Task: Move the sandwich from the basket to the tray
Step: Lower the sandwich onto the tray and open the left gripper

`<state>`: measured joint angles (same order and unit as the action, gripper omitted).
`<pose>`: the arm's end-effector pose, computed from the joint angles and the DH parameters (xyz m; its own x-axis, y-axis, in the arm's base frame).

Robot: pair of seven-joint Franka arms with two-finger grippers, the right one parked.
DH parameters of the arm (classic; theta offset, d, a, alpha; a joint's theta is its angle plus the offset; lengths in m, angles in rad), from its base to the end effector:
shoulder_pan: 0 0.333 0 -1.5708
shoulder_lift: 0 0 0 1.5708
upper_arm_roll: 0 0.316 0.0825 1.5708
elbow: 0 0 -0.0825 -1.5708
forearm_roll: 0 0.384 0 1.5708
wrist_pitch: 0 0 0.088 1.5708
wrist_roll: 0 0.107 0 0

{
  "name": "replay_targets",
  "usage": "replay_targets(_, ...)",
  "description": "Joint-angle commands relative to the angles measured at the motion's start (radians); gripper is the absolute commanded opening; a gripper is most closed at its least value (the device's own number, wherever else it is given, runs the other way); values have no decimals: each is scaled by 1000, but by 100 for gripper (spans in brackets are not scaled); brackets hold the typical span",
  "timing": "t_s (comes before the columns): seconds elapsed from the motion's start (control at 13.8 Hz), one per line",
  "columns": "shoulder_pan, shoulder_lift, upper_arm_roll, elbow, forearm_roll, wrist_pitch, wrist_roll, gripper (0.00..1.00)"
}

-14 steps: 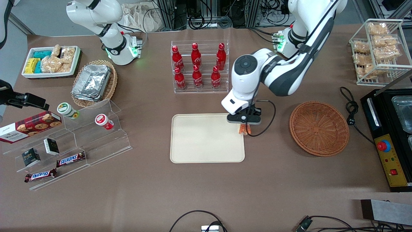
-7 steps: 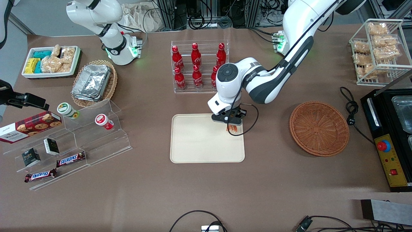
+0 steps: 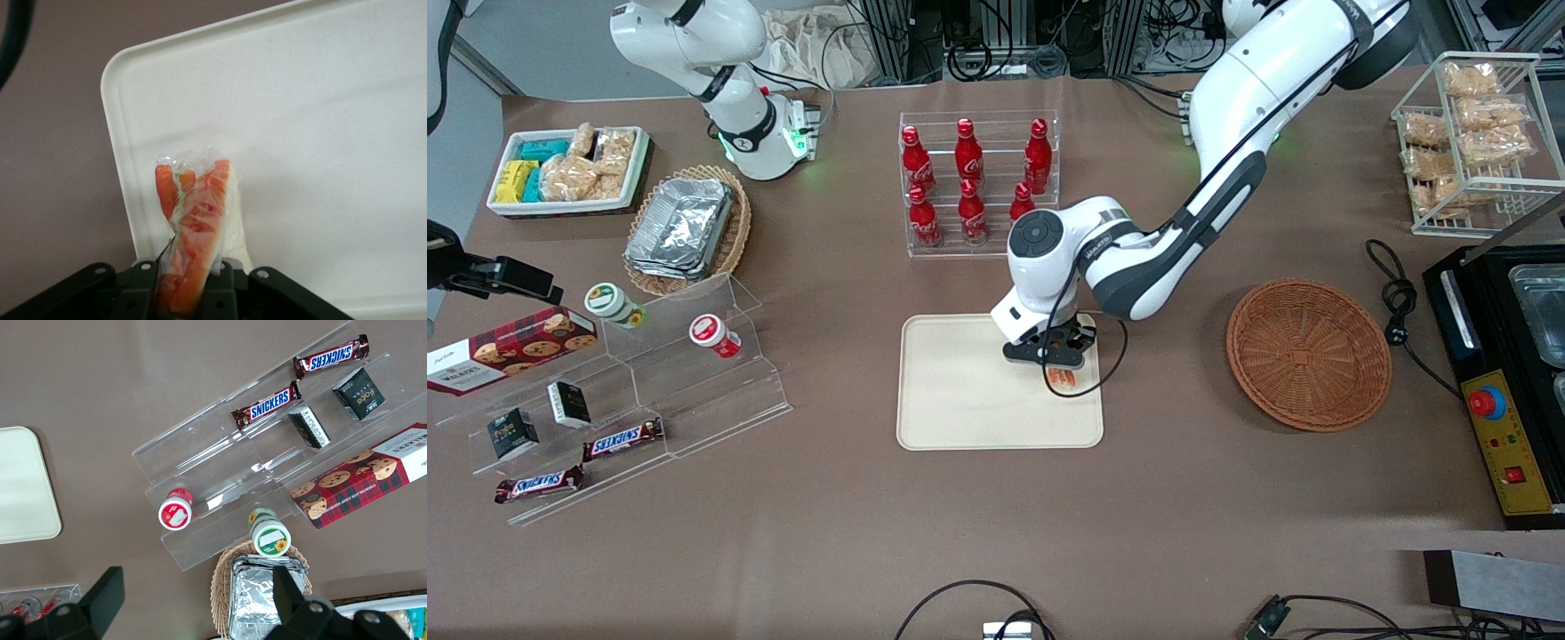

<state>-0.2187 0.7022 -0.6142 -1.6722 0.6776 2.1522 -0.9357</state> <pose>0.5046 -0.4456 0.2457 0.9767 -0.1995 0.0795 -0.1862 -0.9711 -0.1495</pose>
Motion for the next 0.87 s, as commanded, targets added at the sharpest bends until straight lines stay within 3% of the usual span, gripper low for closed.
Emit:
replay_targets(0.0,-28,45,4,61,26,-11,-26,14)
replay_targets(0.58,-44,86,11,77,50,-11,-43,15)
replay_targets(0.65,-51,86,13,77,48,-11,-43,25)
replay_targets(0.73,-53,86,14,78,48,-11,-43,69)
replay_targets(0.8,-53,86,14,78,49,-11,-41,100)
